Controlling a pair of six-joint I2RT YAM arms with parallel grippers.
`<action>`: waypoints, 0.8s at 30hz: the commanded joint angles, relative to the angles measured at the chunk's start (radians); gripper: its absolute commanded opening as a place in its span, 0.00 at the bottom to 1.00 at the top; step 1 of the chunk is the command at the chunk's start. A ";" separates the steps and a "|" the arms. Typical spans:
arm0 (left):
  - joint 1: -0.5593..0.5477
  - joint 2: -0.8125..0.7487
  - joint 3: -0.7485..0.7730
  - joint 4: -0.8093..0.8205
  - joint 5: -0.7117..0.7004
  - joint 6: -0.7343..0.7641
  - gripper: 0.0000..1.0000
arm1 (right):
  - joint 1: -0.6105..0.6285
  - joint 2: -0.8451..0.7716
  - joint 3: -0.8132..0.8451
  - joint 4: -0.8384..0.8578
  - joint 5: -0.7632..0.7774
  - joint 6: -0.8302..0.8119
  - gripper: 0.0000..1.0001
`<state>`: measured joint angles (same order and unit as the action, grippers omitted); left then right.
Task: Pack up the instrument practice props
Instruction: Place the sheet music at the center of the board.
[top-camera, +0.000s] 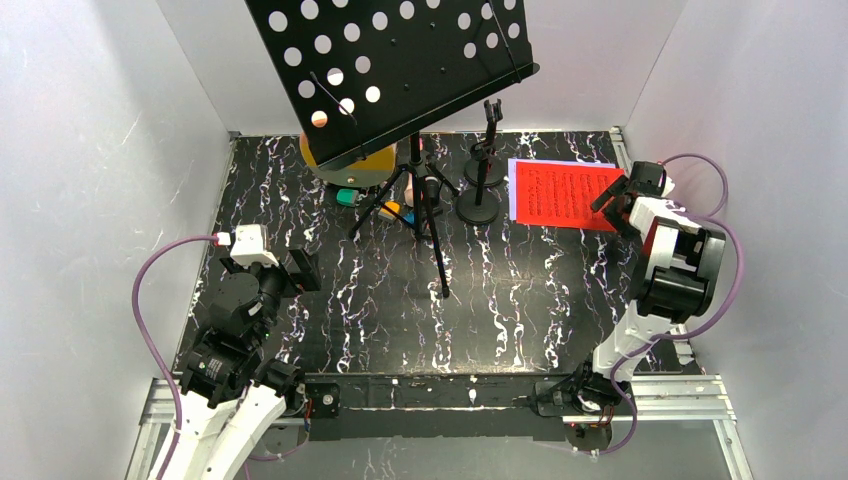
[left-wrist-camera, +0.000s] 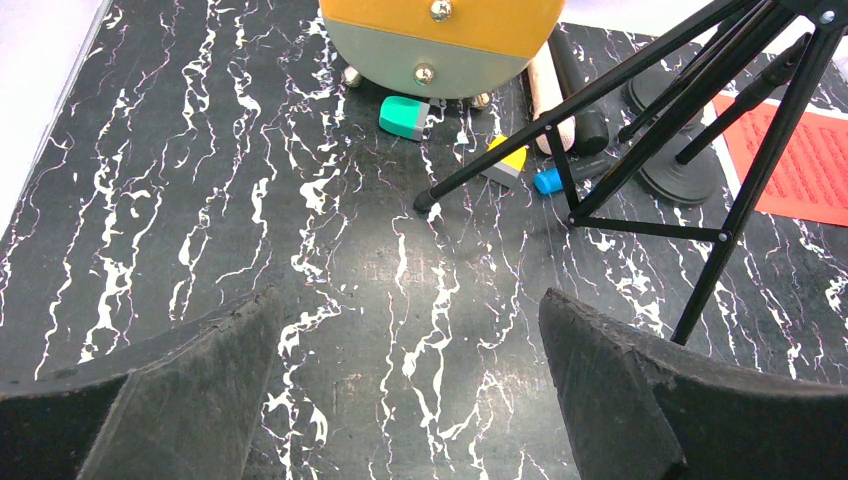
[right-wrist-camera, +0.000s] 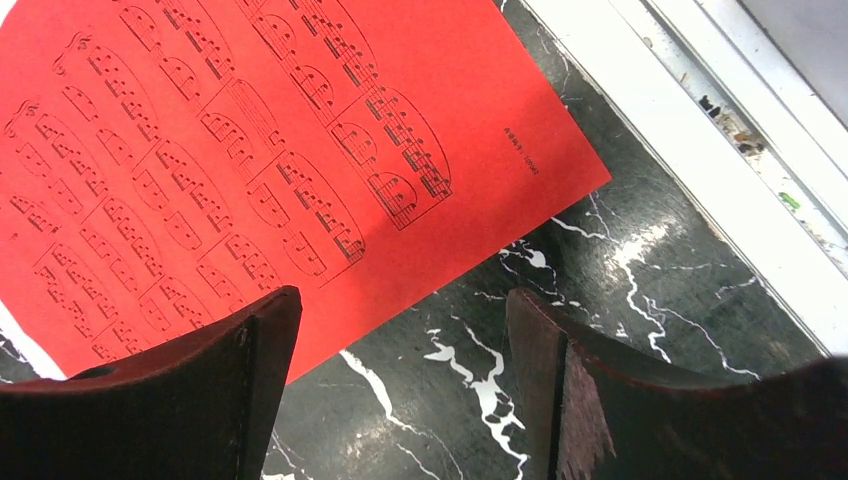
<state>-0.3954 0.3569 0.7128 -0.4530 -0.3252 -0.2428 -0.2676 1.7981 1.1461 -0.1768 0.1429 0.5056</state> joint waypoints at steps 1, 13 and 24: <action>0.004 0.009 -0.007 -0.002 -0.011 0.008 0.98 | -0.018 0.034 -0.029 0.085 -0.031 0.037 0.83; 0.004 0.019 -0.008 -0.003 -0.012 0.010 0.98 | -0.018 0.101 -0.053 0.157 -0.197 0.038 0.85; 0.006 0.025 -0.006 -0.003 -0.014 0.010 0.98 | -0.018 0.107 -0.025 0.167 -0.262 -0.011 0.91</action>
<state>-0.3954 0.3676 0.7124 -0.4530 -0.3256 -0.2420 -0.2760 1.8702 1.1145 0.0040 -0.0769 0.5167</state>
